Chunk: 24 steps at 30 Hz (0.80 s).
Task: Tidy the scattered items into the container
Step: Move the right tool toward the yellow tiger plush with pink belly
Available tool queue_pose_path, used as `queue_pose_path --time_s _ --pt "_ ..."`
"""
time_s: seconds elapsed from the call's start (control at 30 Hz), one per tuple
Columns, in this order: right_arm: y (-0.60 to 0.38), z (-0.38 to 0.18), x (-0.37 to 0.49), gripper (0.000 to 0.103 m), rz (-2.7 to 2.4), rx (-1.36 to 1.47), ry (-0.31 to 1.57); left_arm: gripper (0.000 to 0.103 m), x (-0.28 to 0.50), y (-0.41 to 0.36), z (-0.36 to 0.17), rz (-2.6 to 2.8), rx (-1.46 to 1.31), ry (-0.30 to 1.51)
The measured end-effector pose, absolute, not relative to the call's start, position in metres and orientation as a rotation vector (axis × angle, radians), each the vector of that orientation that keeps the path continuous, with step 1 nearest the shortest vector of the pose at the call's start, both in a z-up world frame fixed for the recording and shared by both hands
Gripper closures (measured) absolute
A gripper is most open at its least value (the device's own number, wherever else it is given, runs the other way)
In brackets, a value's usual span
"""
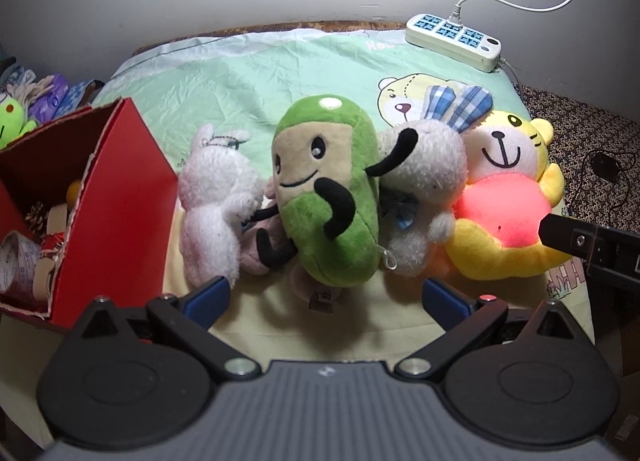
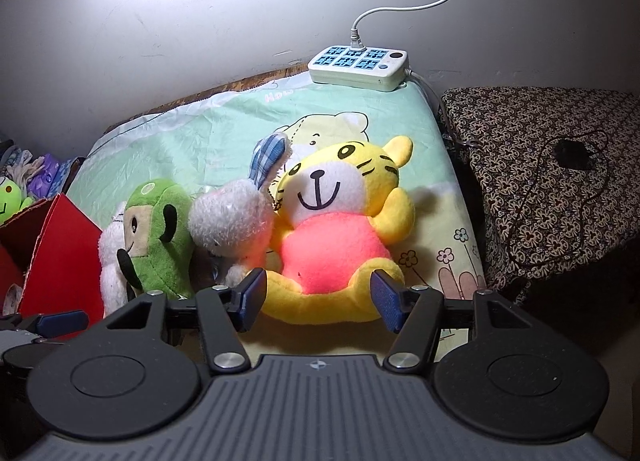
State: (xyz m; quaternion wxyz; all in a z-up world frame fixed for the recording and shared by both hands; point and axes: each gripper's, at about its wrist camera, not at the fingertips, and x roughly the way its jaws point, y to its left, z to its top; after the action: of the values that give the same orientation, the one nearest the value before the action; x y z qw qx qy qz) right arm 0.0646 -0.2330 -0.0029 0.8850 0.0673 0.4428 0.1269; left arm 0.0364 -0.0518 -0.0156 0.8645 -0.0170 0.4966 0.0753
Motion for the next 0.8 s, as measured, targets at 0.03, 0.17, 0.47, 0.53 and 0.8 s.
queue_pose_path --time_s 0.03,0.17,0.47,0.53,0.8 --pt "-0.2327 -0.0038 0.0656 0.044 0.270 0.143 0.924 0.001 0.0373 -0.0528 -0.0164 0.156 -0.032 1.043" --pt "-0.2331 -0.0062 0.0683 0.044 0.280 0.137 0.928 0.001 0.0401 -0.0552 -0.0189 0.156 -0.030 1.052" --pt "-0.2364 -0.0092 0.0712 0.044 0.286 0.142 0.939 0.001 0.0409 -0.0561 -0.0196 0.181 -0.015 1.046" --pt "-0.2364 -0.0086 0.0718 0.044 0.286 0.139 0.938 0.001 0.0404 -0.0561 -0.0197 0.181 -0.015 1.045" --pt "-0.2374 -0.0099 0.0717 0.044 0.280 0.143 0.940 0.001 0.0392 -0.0563 -0.0213 0.203 0.002 1.050"
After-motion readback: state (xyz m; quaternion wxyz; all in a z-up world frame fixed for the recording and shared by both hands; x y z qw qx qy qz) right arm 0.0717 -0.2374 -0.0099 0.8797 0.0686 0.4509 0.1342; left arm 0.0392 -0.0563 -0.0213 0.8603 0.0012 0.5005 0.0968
